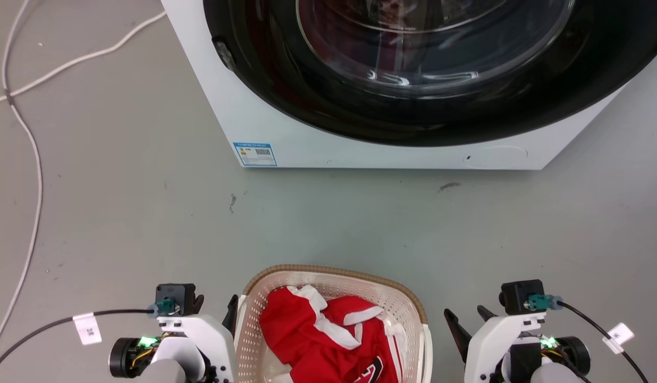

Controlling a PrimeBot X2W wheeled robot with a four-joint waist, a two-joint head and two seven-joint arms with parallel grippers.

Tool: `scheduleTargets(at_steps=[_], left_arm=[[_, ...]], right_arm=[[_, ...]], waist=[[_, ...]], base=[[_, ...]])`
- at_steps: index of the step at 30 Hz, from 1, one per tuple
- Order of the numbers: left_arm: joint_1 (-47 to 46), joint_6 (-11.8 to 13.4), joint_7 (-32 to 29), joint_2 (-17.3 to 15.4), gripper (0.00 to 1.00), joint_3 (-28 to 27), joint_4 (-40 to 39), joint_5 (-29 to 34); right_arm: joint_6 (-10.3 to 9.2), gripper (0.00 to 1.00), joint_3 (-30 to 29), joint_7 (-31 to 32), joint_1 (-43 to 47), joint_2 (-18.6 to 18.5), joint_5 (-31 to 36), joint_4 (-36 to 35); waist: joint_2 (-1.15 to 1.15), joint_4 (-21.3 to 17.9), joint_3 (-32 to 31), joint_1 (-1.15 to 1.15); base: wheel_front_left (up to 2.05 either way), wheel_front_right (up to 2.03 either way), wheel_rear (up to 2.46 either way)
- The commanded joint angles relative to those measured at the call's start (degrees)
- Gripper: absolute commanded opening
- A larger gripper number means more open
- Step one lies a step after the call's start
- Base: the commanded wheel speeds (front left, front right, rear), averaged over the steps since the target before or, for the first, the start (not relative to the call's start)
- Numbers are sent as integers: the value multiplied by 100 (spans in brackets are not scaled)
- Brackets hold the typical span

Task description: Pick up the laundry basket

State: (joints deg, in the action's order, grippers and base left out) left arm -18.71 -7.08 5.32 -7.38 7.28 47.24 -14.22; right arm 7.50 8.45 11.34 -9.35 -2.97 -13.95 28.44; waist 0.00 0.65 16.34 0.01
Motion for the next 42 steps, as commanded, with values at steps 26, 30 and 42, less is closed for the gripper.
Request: scheduleTargets(at_steps=[26,30,42], left_arm=[[-1428,-37,-889,-472,100,1202,1809,-1344],[-1645,-37,-942,-531,100,1261,1990,-1449],[-2166,-37,-964,-570,100,1480,2318,-1632]], right_arm=[[-2,100,1591,267,-1876,17,-1623,2694],[-2,100,1817,169,-2172,17,-1805,3017],[-2,100,2592,-61,-2845,16,-2515,3421]], waist=[[0,-298,1373,-1],[0,-324,1652,-1],[0,-354,2465,-1]], base=[[0,0,0],[0,0,0],[0,0,0]])
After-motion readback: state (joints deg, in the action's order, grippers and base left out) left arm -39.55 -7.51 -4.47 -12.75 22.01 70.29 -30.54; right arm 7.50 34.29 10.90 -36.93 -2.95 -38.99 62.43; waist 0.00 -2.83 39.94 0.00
